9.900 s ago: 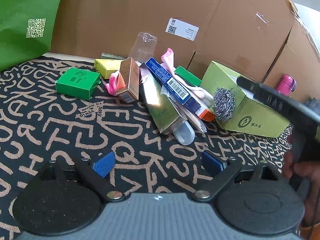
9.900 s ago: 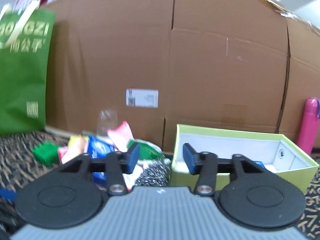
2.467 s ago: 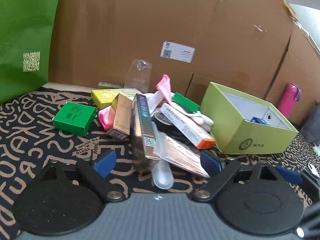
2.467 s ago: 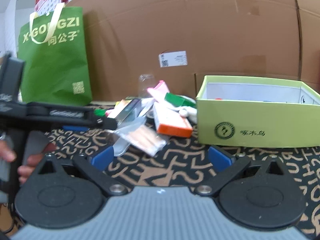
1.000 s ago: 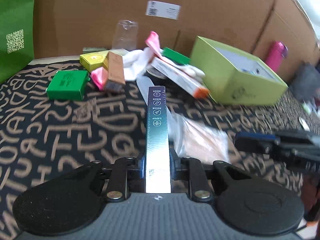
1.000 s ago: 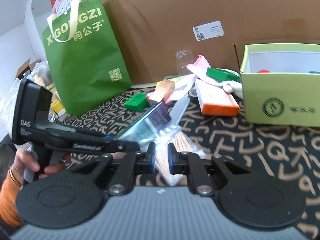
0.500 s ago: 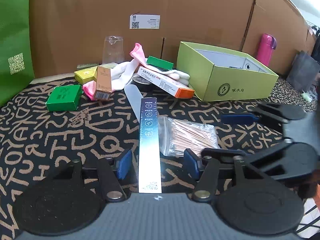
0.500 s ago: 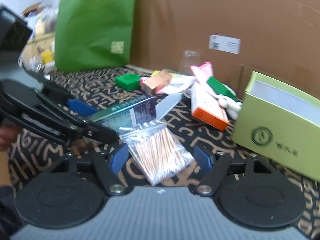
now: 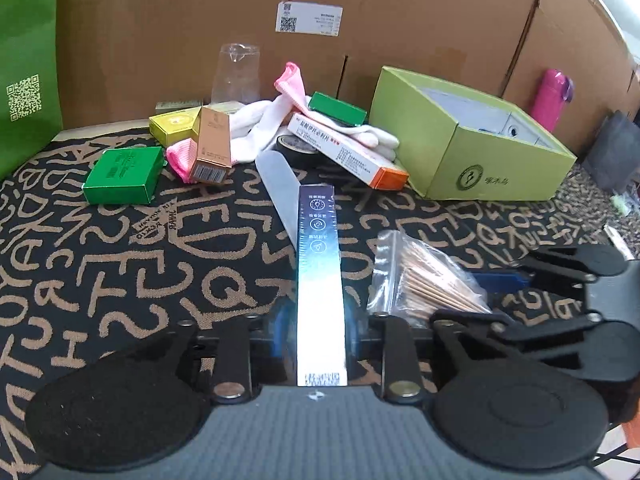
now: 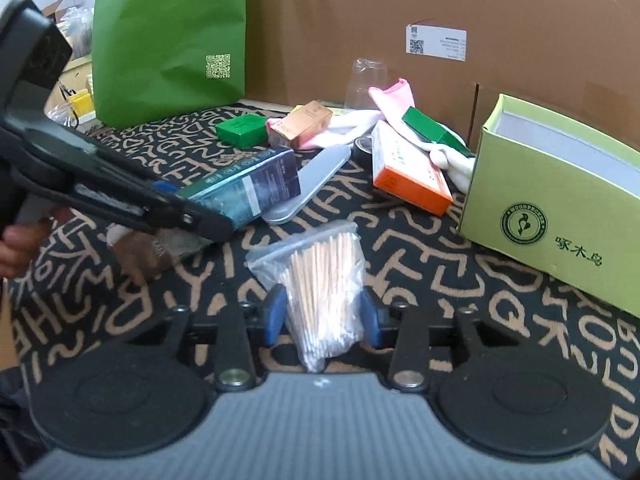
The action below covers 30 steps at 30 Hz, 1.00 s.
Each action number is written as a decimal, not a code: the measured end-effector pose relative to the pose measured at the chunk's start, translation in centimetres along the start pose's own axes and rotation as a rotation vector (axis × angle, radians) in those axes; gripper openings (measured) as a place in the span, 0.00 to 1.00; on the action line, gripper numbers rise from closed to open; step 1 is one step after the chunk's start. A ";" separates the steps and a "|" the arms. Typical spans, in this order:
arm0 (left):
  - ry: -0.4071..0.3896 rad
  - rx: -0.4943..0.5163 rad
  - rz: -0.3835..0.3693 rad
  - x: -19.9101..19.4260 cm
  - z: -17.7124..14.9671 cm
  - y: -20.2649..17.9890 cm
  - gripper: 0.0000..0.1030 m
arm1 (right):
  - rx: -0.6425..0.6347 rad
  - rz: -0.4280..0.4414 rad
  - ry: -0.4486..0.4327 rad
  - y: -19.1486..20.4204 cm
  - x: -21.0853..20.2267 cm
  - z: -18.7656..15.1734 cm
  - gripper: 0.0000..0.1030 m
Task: Organize objects
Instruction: 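Grasp the bag of cotton swabs with the right tool, then carry the silver box and cotton swab bag into the lime-green box and release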
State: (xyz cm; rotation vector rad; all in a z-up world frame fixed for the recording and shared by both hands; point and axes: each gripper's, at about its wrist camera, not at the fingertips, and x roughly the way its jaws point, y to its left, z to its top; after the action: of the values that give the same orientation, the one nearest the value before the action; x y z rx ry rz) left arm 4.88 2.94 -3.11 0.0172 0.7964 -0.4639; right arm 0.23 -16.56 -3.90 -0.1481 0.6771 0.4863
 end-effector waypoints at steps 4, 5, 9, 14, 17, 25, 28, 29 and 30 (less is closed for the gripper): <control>0.002 -0.002 -0.007 0.2 -0.1 -0.1 0.23 | -0.006 -0.006 0.006 0.3 0.7 -0.1 0.43; 0.004 0.004 -0.012 0.0 0.0 -0.1 0.22 | -0.002 -0.011 -0.010 0.4 0.7 -0.3 0.37; -0.002 -0.002 -0.062 -0.9 0.5 -0.4 0.22 | 0.011 -0.041 -0.045 0.3 -0.2 -0.2 0.22; -0.079 0.050 -0.121 -2.0 3.0 -2.7 0.22 | 0.115 -0.122 -0.158 -2.4 -3.8 0.2 0.22; -0.119 0.080 -0.175 -2.0 5.0 -4.7 0.22 | 0.150 -0.188 -0.220 -4.3 -6.2 0.4 0.22; -0.207 0.155 -0.252 0.4 11.4 -10.5 0.22 | 0.217 -0.427 -0.343 -10.5 -10.4 1.5 0.22; -0.208 0.173 -0.241 2.6 14.0 -12.3 0.22 | 0.255 -0.492 -0.361 -13.3 -10.5 2.2 0.22; -0.205 0.175 -0.236 3.5 14.7 -12.8 0.22 | 0.266 -0.511 -0.365 -14.3 -10.4 2.5 0.22; -0.199 0.175 -0.231 4.4 15.4 -13.2 0.22 | 0.269 -0.534 -0.367 -15.2 -10.1 2.8 0.22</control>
State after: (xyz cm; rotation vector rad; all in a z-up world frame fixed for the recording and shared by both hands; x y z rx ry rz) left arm 12.70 -13.55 6.77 0.0406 0.5621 -0.7417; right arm 2.24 -32.94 4.31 0.0184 0.3158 -0.0952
